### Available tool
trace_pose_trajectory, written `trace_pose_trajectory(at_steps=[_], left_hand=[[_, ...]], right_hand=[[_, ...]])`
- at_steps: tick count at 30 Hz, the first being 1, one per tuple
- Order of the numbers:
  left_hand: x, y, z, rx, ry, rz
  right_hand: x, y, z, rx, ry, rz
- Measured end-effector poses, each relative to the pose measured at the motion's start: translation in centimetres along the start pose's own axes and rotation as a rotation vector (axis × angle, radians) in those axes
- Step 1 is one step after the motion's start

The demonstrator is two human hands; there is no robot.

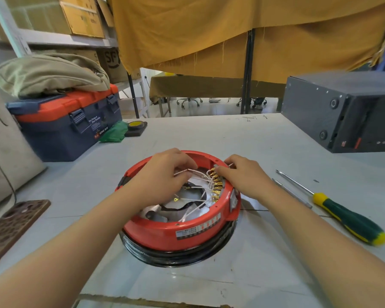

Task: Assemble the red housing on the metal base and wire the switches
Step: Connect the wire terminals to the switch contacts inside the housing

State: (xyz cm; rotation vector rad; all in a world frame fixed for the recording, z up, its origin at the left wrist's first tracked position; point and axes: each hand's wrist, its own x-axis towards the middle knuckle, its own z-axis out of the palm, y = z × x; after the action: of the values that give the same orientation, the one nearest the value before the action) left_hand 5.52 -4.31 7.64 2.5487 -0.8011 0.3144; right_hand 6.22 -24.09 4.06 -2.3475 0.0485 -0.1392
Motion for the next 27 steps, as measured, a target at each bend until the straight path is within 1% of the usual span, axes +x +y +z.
trace_pose_trajectory(at_steps=[2, 6, 8, 10, 14, 17, 20, 23, 26, 27], left_hand=[[-0.6, -0.8, -0.9, 0.057, -0.059, -0.051], [-2.2, -2.9, -1.9, 0.155, -0.069, -0.246], [-3.0, -3.6, -1.8, 0.211, -0.123, -0.346], [-3.5, -3.9, -1.4, 0.200, -0.108, -0.387], [-3.8, -3.8, -0.7, 0.078, 0.019, -0.375], [-4.0, -3.8, -0.5, -0.001, 0.119, -0.392], [-4.3, -3.7, -0.6, -0.099, 0.267, -0.384], [-4.4, -3.4, -0.7, -0.208, 0.409, -0.348], [-4.6, -2.7, -0.8, -0.452, 0.524, -0.291], [-4.6, -2.5, -0.8, -0.538, 0.515, -0.298]], right_hand=[[0.1, -0.3, -0.2, -0.050, -0.021, 0.023], [-0.3, -0.8, -0.6, -0.114, -0.054, 0.062], [-0.7, -0.8, -0.9, -0.084, -0.070, 0.090], [-1.3, -0.6, -1.0, -0.002, -0.110, 0.136], [-2.9, -0.4, -0.1, 0.247, -0.163, 0.185], [-3.6, -0.9, 0.4, 0.489, -0.161, 0.217], [-3.5, -2.1, -0.2, 0.652, -0.150, 0.201], [-3.1, -3.8, -1.6, 0.771, -0.160, 0.096], [-2.8, -5.8, -3.2, 0.773, -0.049, -0.072], [-2.7, -6.5, -3.7, 0.748, 0.007, -0.126]])
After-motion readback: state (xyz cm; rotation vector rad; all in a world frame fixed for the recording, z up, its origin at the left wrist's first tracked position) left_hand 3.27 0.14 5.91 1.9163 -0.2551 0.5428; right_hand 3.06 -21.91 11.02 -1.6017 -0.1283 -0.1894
